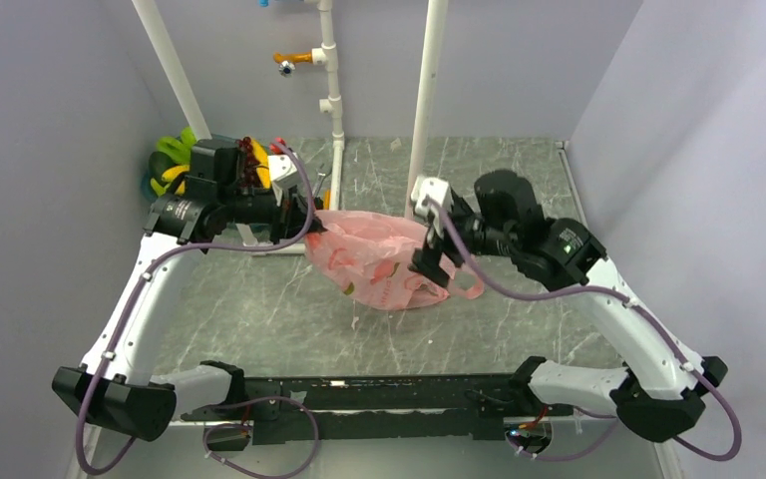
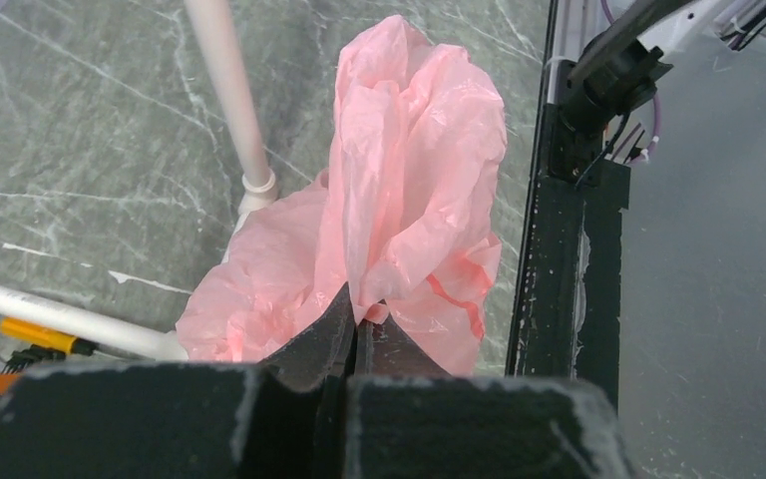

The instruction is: Place the fake fruits into the plastic bag and tie a complex knot

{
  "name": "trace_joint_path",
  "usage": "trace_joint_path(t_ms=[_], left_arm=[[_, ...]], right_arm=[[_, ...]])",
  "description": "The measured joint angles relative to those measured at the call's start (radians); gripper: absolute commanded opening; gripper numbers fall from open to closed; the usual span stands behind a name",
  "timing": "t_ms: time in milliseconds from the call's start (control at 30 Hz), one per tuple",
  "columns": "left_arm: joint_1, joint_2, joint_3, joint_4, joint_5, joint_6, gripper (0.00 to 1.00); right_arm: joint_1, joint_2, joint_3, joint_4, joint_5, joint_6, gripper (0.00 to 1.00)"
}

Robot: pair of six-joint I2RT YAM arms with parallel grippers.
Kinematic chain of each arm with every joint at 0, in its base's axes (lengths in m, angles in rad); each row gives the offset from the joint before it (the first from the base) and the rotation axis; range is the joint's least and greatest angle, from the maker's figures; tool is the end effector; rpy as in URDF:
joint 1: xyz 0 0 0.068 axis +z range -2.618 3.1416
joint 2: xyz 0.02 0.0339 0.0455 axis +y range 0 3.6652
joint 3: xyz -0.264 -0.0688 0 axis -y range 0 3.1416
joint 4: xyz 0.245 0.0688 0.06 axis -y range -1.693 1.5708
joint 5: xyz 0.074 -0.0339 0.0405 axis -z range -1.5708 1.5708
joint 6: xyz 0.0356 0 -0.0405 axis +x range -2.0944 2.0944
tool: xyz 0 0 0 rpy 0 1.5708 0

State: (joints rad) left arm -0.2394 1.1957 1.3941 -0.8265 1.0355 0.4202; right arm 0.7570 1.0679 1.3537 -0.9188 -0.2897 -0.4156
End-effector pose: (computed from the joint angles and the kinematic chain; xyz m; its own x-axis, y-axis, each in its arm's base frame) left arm 0.2125 -0.0834 0.4121 -0.1960 0.2621 -0.9449 0.9606 0.2449 -0.1314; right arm 0.1370 0.1434 0.4075 -0.0601 -0.5891 -0.8058 -0.9289 0.3286 -0.1709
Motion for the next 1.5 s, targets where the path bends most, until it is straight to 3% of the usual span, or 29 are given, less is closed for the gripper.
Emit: trace_joint_path(t_ms=[200, 467, 533, 633, 700, 767, 833, 867, 900, 1000, 1067, 1133, 1300, 1367, 1500], left_arm=[[-0.119, -0.001, 0.012, 0.034, -0.094, -0.073, 0.0], [-0.193, -0.002, 0.029, 0.08, -0.154, -0.201, 0.0], [-0.211, -0.001, 0.044, 0.081, -0.161, -0.214, 0.0], [-0.226, -0.001, 0.07, 0.081, -0.161, -0.227, 0.03], [-0.23, -0.002, 0.082, 0.08, -0.142, -0.223, 0.18], [-0.229, -0.008, 0.082, 0.077, -0.115, -0.207, 0.44], [-0.208, -0.014, 0.089, 0.052, -0.076, -0.185, 0.79], [-0.172, -0.019, 0.096, 0.031, -0.031, -0.175, 0.89], [-0.126, -0.026, 0.101, 0.019, 0.011, -0.155, 0.92], [0.12, -0.042, 0.119, -0.056, 0.135, -0.05, 0.92], [0.256, -0.029, 0.152, -0.187, 0.164, 0.142, 0.95], [0.31, -0.009, 0.174, -0.322, 0.169, 0.354, 0.99], [0.315, 0.013, 0.093, -0.586, 0.168, 0.836, 1.0], [0.266, 0.011, 0.058, -0.579, 0.167, 0.875, 0.99], [0.106, -0.029, -0.027, -0.389, 0.151, 0.768, 0.99]], right_arm=[[0.008, 0.135, 0.247, 0.181, -0.089, 0.135, 0.99], [0.113, 0.223, 0.196, 0.339, -0.135, 0.17, 0.96], [0.138, 0.24, 0.165, 0.357, -0.129, 0.161, 0.84], [0.156, 0.257, 0.126, 0.379, -0.103, 0.137, 0.49], [0.155, 0.26, 0.107, 0.385, -0.082, 0.12, 0.24], [0.155, 0.257, 0.092, 0.391, -0.073, 0.101, 0.02], [0.153, 0.243, 0.067, 0.399, -0.072, 0.08, 0.0], [0.152, 0.224, 0.041, 0.404, -0.076, 0.071, 0.0], [0.15, 0.204, 0.018, 0.406, -0.08, 0.06, 0.0], [0.136, 0.11, -0.076, 0.429, -0.111, 0.021, 0.0], [0.126, 0.037, -0.129, 0.452, -0.14, -0.012, 0.0], [0.119, -0.034, -0.172, 0.486, -0.168, -0.05, 0.0], [0.12, -0.09, -0.188, 0.527, -0.247, -0.122, 0.0], [0.12, -0.077, -0.188, 0.531, -0.269, -0.141, 0.0], [0.119, -0.047, -0.188, 0.531, -0.294, -0.162, 0.0]])
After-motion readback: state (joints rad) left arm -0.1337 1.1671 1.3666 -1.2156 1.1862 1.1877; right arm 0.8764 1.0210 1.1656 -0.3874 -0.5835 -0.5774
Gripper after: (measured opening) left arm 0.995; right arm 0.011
